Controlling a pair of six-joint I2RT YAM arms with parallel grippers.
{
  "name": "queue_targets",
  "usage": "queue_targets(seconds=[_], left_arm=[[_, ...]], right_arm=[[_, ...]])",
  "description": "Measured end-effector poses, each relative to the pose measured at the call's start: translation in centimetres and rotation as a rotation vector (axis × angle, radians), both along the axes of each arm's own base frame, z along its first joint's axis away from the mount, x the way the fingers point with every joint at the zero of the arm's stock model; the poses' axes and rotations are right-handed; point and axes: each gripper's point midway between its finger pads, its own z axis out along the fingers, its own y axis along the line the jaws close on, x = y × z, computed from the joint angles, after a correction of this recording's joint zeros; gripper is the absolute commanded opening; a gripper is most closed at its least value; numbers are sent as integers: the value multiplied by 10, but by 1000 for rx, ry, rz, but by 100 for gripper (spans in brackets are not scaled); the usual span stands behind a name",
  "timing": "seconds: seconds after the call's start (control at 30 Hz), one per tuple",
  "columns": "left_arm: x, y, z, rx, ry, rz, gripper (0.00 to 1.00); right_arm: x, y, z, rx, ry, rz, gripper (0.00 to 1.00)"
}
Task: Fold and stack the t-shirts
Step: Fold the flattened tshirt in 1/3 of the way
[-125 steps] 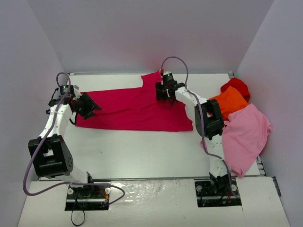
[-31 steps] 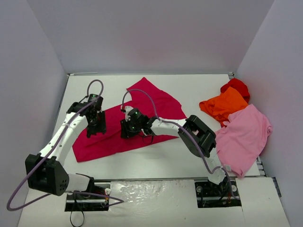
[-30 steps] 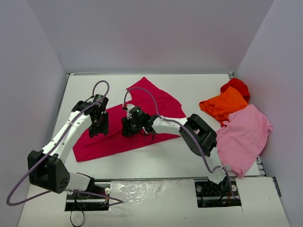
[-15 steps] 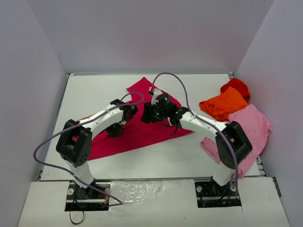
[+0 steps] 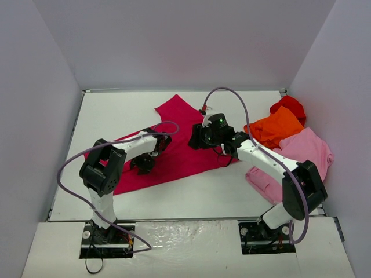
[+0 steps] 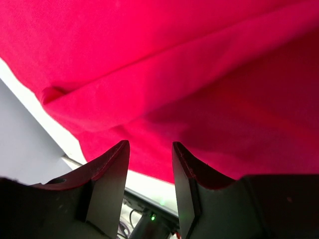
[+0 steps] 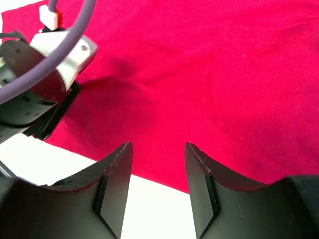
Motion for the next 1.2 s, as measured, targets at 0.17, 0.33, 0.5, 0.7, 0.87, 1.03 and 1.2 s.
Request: queue_targets(seconds=[0.17, 0.33, 0.5, 0.7, 0.87, 1.03, 1.2], left_arm=[[9, 2, -12, 47, 17, -7, 36], [20, 7, -10, 107, -6, -16, 36], [32, 5, -6, 100, -54, -3, 36], [37, 4, -5, 91, -74, 5, 36], [40, 4, -6, 82, -88, 13, 22], [43, 4, -7, 78, -96, 17, 1], [48, 3, -4, 80, -111, 19, 0]], right_arm=[[-4, -2, -3, -5, 10, -2, 43], [-7, -5, 5, 5, -4, -5, 43], [-8, -6, 5, 5, -5, -5, 43], [-8, -6, 4, 2, 0, -5, 43], [-8, -6, 4, 1, 1, -5, 43], [-9, -7, 3, -1, 4, -5, 43], [-9, -7, 3, -2, 5, -5, 43]])
